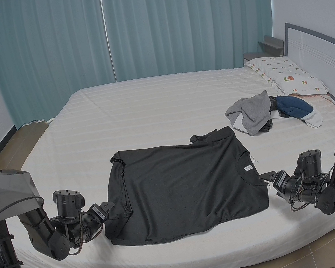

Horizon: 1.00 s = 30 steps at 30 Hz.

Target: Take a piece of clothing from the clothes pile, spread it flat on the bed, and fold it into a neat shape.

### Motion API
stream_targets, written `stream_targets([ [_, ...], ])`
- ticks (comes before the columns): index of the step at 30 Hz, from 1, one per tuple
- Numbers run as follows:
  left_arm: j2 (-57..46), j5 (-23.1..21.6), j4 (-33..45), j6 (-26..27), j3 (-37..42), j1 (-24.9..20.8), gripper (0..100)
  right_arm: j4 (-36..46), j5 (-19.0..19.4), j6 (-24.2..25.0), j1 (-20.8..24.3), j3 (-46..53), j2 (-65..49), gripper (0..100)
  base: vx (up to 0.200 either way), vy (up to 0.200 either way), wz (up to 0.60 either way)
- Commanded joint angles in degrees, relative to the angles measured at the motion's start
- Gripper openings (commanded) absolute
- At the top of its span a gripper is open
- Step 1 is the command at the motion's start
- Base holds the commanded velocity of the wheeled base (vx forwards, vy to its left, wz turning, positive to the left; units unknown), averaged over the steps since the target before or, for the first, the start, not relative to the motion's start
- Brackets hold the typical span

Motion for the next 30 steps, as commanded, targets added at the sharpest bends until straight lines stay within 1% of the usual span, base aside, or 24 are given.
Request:
stream_targets([
  [1,3.38,-0.09,0.22,-0.02,-2.36,-0.2,100,-0.02,-0.01,0.03,0.03,-0.1,0.33,100,0.0,0.0,0.0],
  [9,5.93,-0.09,0.31,-0.02,-4.55,-0.73,100,-0.02,0.08,-0.06,0.03,-0.19,0.42,100,0.0,0.0,0.0],
  [10,5.84,-0.09,0.31,-0.02,-4.29,-0.73,0,-0.02,-0.01,0.03,-0.06,-0.19,0.42,100,0.0,0.0,0.0],
  [15,5.4,0.09,0.31,0.16,-2.97,-0.73,0,-0.02,0.08,0.03,-0.23,-0.28,0.51,100,0.0,0.0,0.0],
  [16,4.61,0.35,-0.05,0.24,-0.42,-0.55,0,-0.02,-0.01,-0.06,-0.32,-0.36,1.03,100,0.0,0.0,0.0],
  [20,2.07,0.88,0.13,0.51,2.39,0.41,0,-0.02,-0.01,-0.06,-0.32,-0.36,1.12,100,0.0,0.0,0.0],
  [22,0.31,1.05,0.39,1.83,3.97,1.12,0,-0.02,-0.01,-0.06,-0.32,-0.28,0.86,100,0.0,0.0,0.0],
  [24,-1.54,2.37,0.39,4.29,6.7,2.08,0,-0.02,-0.01,-0.06,-0.32,-0.1,0.51,100,0.0,0.0,0.0],
  [27,-2.59,4.48,0.39,6.57,8.98,2.78,0,-0.02,-0.01,-0.06,-0.32,-0.1,0.59,100,0.0,0.0,0.0],
  [28,-2.59,4.48,0.39,6.57,8.98,2.78,0,-0.02,-0.01,-0.06,-0.32,-0.1,0.59,100,0.0,0.0,0.0],
  [29,-2.94,5.71,0.31,8.77,10.56,2.96,0,-0.02,-0.01,-0.06,-0.32,-0.1,0.59,100,0.0,0.0,0.0],
  [30,-3.12,6.06,0.31,9.3,11.0,2.96,0,-0.02,-0.01,-0.06,-0.32,-0.1,0.59,100,0.0,0.0,0.0],
])
